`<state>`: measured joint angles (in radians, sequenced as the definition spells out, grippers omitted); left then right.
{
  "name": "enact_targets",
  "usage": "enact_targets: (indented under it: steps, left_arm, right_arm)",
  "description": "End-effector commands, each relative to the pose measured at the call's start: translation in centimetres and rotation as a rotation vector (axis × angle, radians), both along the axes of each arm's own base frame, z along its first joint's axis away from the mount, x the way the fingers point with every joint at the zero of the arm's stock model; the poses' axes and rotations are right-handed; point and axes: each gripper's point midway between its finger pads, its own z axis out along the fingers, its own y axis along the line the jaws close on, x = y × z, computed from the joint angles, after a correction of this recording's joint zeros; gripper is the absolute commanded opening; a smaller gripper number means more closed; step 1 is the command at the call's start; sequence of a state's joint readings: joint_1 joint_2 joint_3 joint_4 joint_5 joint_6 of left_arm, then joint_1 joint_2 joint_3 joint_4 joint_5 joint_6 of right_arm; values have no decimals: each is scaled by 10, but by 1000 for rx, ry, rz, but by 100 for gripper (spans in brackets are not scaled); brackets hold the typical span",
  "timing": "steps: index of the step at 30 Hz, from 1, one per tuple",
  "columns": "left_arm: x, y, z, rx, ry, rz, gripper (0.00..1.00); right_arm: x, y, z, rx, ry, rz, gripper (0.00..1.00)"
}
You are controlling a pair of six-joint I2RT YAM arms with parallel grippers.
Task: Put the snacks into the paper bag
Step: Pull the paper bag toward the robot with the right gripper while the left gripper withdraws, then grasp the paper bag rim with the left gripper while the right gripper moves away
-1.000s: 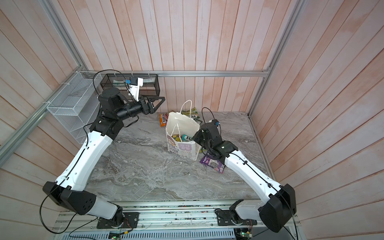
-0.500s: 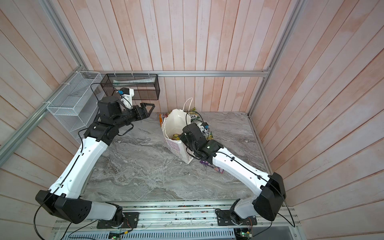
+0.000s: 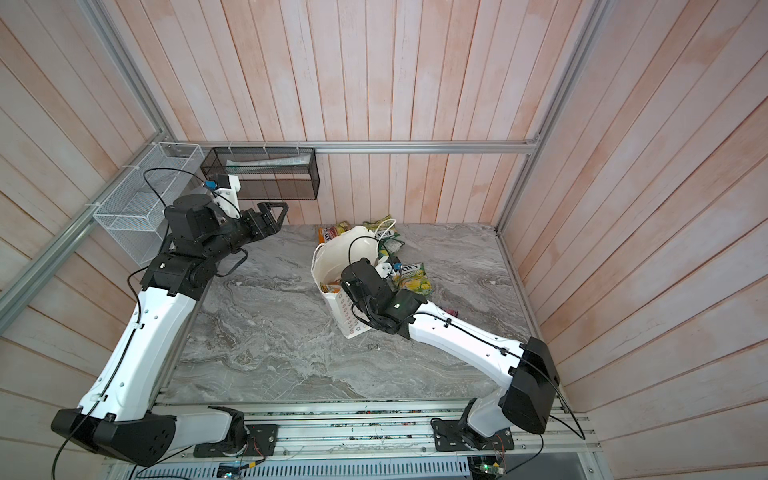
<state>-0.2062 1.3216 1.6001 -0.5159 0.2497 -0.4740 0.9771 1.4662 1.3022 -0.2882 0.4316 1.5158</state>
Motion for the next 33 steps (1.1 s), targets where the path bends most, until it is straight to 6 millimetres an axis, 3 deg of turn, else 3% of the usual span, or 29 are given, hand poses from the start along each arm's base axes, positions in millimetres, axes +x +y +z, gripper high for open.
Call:
enact_targets:
  steps: [1,3,5,10,17,24,31,33]
  left_arm:
    - [-8,2,-9,-11,37,-11,100]
    - [-11,7,-10,-50,56,5,100]
    - [-12,17,-15,-116,96,44,100]
    - [-30,13,-22,-293,166,-97,100]
    - [-62,-4,-54,-122,258,-43,100]
    - [-103,-56,-92,63,331,23,100]
    - [-107,-76,-135,84,448,123,99]
    - [-102,-76,-144,77,471,163,93]
  right_arm:
    - [-1,-17,27,-26,-66,-26,50]
    - [-4,-20,28,-68,-80,2,64]
    - [-9,-22,27,-133,-107,56,73]
    - [-22,-33,31,-168,-169,121,92]
    - [-31,-58,55,-373,-292,185,98]
    - [-26,-108,69,-542,-343,183,98]
    - [-31,-155,71,-533,-392,161,98]
    - [-34,-166,71,-549,-405,148,98]
